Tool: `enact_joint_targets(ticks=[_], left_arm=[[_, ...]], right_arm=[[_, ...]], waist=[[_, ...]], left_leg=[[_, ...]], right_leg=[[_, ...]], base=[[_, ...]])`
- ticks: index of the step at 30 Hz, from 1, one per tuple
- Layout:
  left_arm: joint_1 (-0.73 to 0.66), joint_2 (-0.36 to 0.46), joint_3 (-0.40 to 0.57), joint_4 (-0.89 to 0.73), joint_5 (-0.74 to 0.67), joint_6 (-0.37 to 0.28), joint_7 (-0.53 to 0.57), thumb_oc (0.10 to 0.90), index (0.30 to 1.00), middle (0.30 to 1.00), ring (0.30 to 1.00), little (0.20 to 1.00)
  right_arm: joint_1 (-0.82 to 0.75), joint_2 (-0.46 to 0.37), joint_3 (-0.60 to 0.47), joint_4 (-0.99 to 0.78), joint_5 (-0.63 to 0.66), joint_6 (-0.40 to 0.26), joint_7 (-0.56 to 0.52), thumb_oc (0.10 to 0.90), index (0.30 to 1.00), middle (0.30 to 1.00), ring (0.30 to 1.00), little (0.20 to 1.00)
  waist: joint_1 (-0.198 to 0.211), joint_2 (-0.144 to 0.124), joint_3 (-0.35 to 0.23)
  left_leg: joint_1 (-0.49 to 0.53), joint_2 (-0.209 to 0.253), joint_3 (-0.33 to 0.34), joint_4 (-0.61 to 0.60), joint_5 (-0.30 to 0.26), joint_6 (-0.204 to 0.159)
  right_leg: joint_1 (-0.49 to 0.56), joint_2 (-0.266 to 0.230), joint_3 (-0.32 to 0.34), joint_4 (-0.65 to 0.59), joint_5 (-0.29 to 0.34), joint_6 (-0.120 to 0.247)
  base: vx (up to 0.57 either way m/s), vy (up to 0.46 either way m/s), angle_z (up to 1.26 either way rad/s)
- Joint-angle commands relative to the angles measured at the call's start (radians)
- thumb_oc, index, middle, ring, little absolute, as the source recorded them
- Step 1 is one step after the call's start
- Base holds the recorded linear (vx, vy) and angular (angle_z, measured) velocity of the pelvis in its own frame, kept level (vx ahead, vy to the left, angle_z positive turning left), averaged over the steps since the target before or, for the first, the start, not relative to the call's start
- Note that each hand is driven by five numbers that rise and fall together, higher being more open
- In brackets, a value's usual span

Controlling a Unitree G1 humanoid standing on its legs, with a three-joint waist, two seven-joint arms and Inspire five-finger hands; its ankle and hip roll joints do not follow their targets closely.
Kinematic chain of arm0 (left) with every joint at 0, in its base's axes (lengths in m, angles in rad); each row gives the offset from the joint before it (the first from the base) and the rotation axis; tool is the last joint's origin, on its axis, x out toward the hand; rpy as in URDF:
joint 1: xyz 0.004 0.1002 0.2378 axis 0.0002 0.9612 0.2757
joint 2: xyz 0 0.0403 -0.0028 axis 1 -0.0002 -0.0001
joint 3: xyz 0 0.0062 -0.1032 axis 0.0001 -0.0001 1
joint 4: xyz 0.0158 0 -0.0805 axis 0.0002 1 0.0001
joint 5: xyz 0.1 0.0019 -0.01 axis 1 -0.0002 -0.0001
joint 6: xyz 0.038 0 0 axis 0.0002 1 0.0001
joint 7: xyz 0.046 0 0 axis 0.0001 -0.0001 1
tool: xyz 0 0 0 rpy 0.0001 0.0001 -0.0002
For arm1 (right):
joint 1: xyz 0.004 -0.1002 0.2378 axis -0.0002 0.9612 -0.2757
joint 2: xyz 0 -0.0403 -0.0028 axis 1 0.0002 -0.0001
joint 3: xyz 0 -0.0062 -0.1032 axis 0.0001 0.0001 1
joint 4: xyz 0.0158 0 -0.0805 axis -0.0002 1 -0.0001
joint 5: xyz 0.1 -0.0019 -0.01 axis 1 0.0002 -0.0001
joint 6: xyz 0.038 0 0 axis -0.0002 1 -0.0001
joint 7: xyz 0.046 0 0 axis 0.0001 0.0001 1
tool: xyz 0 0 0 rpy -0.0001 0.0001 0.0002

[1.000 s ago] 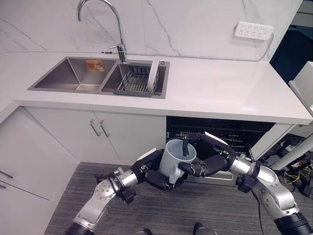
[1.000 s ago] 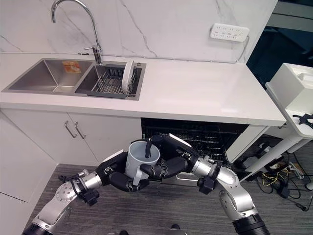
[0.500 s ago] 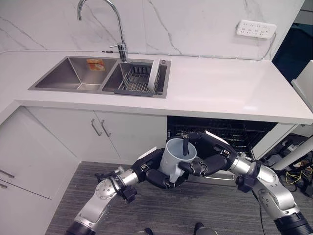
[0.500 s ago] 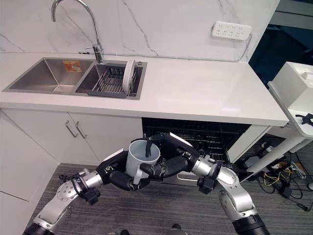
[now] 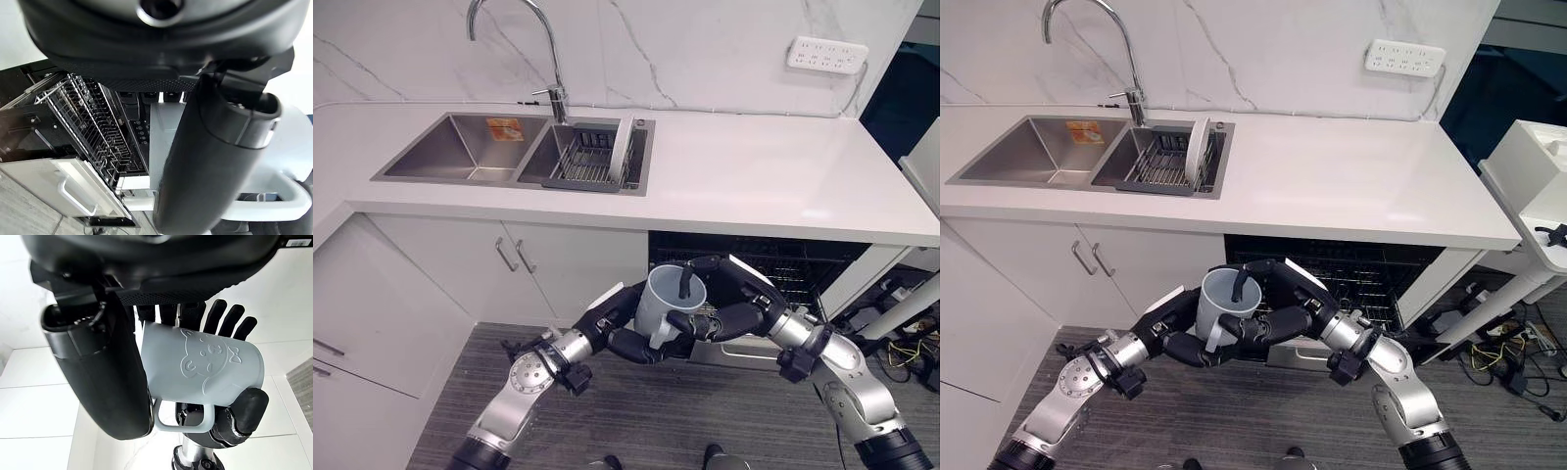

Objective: Place the dishes in the dishwasher.

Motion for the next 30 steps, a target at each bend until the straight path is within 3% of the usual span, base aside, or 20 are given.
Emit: enact_joint_targets(ticks=[1,7,9,19,30], left_arm=[[-0.093,-0.009,0.087,-0.083,0.002,-0.087,0.053,0.8,0.9,0.9,0.9,0.9],[-0.086,-0.006,0.107,-0.082,0.012,-0.087,0.074,0.8,0.9,0.9,0.9,0.9],[-0.083,-0.009,0.111,-0.079,0.024,-0.092,0.089,0.8,0.9,0.9,0.9,0.9],[-0.033,-0.016,0.153,-0.085,0.032,-0.095,0.137,0.8,0.9,0.9,0.9,0.9],[0.002,0.001,0.168,-0.082,0.089,-0.11,0.129,0.8,0.9,0.9,0.9,0.9]], right_arm=[[-0.024,0.025,-0.11,-0.124,0.031,-0.148,-0.028,0.4,0.3,0.3,0.3,0.3],[-0.017,0.022,-0.173,-0.114,0.024,-0.187,-0.097,0.4,0.3,0.3,0.3,0.3],[-0.01,0.032,-0.2,-0.101,0.03,-0.222,-0.192,0.4,0.3,0.3,0.3,0.3],[0.029,0.071,-0.273,-0.067,-0.084,-0.302,-0.428,0.4,0.3,0.3,0.3,0.3],[0.035,0.058,-0.297,0.038,-0.205,-0.319,-0.616,0.4,0.3,0.3,0.3,0.3]], waist=[[-0.006,0.001,-0.046],[-0.013,0.003,-0.047],[-0.017,0.004,-0.047],[-0.044,0.019,-0.043],[-0.041,0.018,-0.036]], left_leg=[[0.024,0.05,-0.128,0.007,-0.074,-0.045],[0.024,0.052,-0.124,0.007,-0.075,-0.045],[0.024,0.054,-0.12,0.007,-0.076,-0.046],[0.032,0.066,-0.096,0.007,-0.076,-0.05],[0.042,0.07,-0.086,0.007,-0.078,-0.051]], right_leg=[[0.032,-0.002,-0.012,0.085,-0.134,0.048],[0.03,0.001,-0.011,0.085,-0.134,0.047],[0.028,0.003,-0.007,0.085,-0.134,0.047],[0.022,0.016,0.013,0.085,-0.134,0.043],[0.029,0.025,0.017,0.085,-0.139,0.036]], base=[[-0.01,0.002,0.09],[0.0,0.001,0.05],[0.0,0.0,0.0],[0.02,0.017,-0.06],[0.03,0.0,-0.04]])
